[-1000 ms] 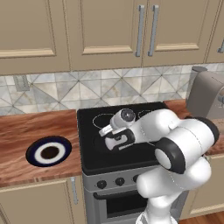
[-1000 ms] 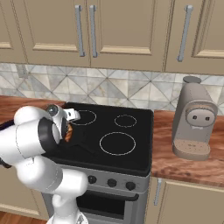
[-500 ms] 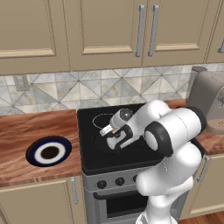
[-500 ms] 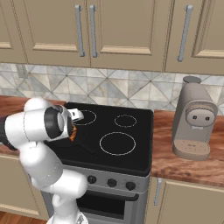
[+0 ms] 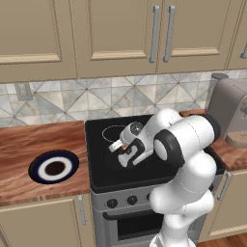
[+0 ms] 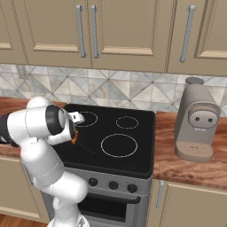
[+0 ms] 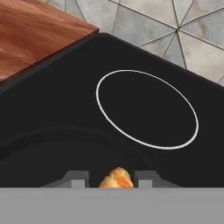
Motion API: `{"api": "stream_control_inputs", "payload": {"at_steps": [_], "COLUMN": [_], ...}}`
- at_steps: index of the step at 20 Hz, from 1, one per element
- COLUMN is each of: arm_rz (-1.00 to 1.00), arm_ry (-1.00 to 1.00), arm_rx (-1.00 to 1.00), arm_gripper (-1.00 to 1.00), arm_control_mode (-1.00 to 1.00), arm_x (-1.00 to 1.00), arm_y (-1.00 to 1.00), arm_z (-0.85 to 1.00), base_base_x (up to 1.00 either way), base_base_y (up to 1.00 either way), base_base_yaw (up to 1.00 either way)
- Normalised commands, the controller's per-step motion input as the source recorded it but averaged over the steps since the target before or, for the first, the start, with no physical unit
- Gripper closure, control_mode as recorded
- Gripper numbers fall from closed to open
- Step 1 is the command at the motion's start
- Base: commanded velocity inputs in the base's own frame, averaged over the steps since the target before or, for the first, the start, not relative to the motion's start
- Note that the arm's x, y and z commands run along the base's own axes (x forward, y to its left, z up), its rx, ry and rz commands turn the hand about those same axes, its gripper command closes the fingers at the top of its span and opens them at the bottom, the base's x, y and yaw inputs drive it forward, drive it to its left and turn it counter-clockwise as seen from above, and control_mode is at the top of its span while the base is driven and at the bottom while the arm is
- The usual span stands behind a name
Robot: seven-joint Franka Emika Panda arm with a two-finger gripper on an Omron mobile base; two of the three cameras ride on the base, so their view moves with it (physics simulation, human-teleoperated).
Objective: Pick the croissant and place it on the pan. Then turn on the stove to warm the croissant.
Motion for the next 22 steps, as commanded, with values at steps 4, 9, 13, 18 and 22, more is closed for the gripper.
{"api": "stream_control_inputs", "payload": {"at_steps": [4,9,13,18,22], "arm_rz": [0.00,0.00,0.00,0.00,0.00], "arm_ry": [0.00,0.00,0.00,0.00,-0.05], "arm_rx": [-0.01,-0.04,0.00,0.00,0.00], "arm_gripper": [1.00,-1.00,-1.00,-1.00,-1.00], "arm_control_mode": [-1.00,-1.00,-1.00,-1.00,-1.00], "arm_x": [0.10,0.32,0.13,0.00,-0.33], "arm_y": [0.17,0.15,0.00,0.00,0.00], "arm_z": [-0.20,-0.28,-0.20,-0.16,0.17], "base_base_x": [0.00,0.00,0.00,0.00,0.00], "base_base_y": [0.00,0.00,0.00,0.00,0.00], "base_base_yaw": [0.00,0.00,0.00,0.00,0.00]}}
